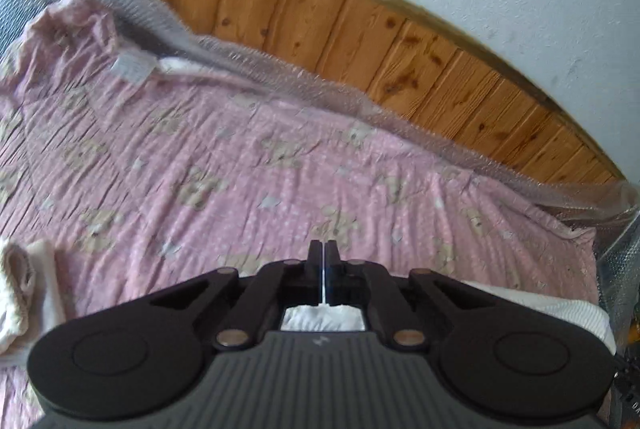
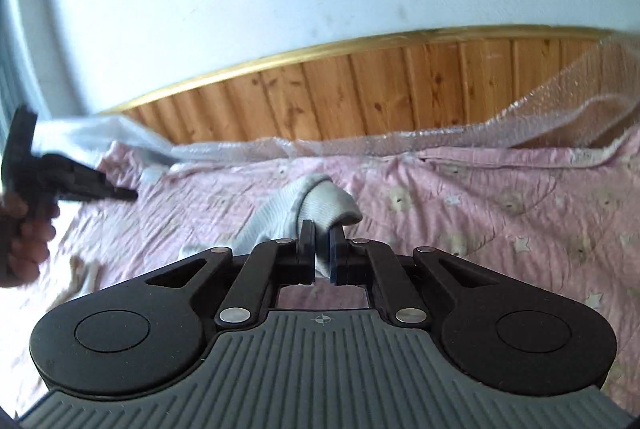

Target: Fold clothes

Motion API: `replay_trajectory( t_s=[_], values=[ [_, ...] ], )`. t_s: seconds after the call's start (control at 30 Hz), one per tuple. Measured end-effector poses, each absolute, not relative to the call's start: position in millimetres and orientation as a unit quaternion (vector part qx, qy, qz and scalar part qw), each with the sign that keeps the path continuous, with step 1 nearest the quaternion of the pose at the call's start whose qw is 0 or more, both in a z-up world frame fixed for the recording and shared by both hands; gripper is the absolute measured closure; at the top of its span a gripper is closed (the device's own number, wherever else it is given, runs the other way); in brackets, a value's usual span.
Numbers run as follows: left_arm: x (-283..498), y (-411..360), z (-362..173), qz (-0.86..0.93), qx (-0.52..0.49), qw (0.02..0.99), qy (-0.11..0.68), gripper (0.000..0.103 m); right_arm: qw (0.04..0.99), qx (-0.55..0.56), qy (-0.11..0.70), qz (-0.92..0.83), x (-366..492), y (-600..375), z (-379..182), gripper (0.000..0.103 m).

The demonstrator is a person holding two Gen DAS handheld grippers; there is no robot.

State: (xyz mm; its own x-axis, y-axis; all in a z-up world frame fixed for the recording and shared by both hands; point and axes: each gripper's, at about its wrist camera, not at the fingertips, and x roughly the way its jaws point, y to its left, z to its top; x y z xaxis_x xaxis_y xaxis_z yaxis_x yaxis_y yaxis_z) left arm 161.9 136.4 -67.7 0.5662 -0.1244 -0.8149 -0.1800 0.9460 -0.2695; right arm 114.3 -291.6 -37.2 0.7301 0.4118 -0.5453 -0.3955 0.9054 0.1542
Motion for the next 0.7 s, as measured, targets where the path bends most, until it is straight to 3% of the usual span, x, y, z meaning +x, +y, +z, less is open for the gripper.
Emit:
replay_trajectory(
  t_s=[0.07,0.13,0.27,0.3,0.33,0.37,0.4,0.47,0.57,0.6,0.63,0.67,0.7],
  values=[
    [154,142,-94,0.029,-0.166,0.847,0.504,0.1,0.911,-0.047,0.363,0.19,98,-295,-78,0.098],
    [153,134,-114,0.023,-0.16,0.838,0.521,0.091,0.895,-0.054,0.428,0.118,84,-313,-118,0.098],
    [175,99,-114,0.0,-0.115,0.863,0.491,0.053,0.884,0.099,0.454,0.049,74,-361,-131,0.098],
    [185,87,-111,-0.007,-0.1,0.87,0.483,0.042,0.883,0.116,0.452,0.049,76,-364,-130,0.094],
    [195,76,-110,-0.012,-0.082,0.874,0.479,0.037,0.883,0.126,0.45,0.054,80,-364,-128,0.09],
    [204,66,-112,-0.016,-0.063,0.876,0.479,0.028,0.883,0.136,0.446,0.06,84,-361,-126,0.079],
    [211,56,-116,-0.015,-0.043,0.874,0.484,0.027,0.882,0.145,0.444,0.067,90,-356,-126,0.058],
    [216,42,-129,-0.004,-0.011,0.863,0.505,0.028,0.879,0.162,0.441,0.081,102,-343,-127,0.037],
    [204,38,-138,-0.006,-0.024,0.852,0.523,0.043,0.874,0.149,0.451,0.101,121,-316,-136,0.041],
    [199,39,-137,-0.015,-0.029,0.851,0.525,0.069,0.872,0.13,0.46,0.109,126,-305,-141,0.059],
    [197,39,-136,-0.024,-0.031,0.848,0.529,0.086,0.872,0.113,0.463,0.115,127,-298,-142,0.077],
    [194,39,-134,-0.033,-0.033,0.844,0.534,0.088,0.872,0.096,0.465,0.12,129,-291,-142,0.097],
    [193,40,-127,-0.047,-0.046,0.841,0.537,0.09,0.871,0.079,0.467,0.126,130,-284,-143,0.099]
  ],
)
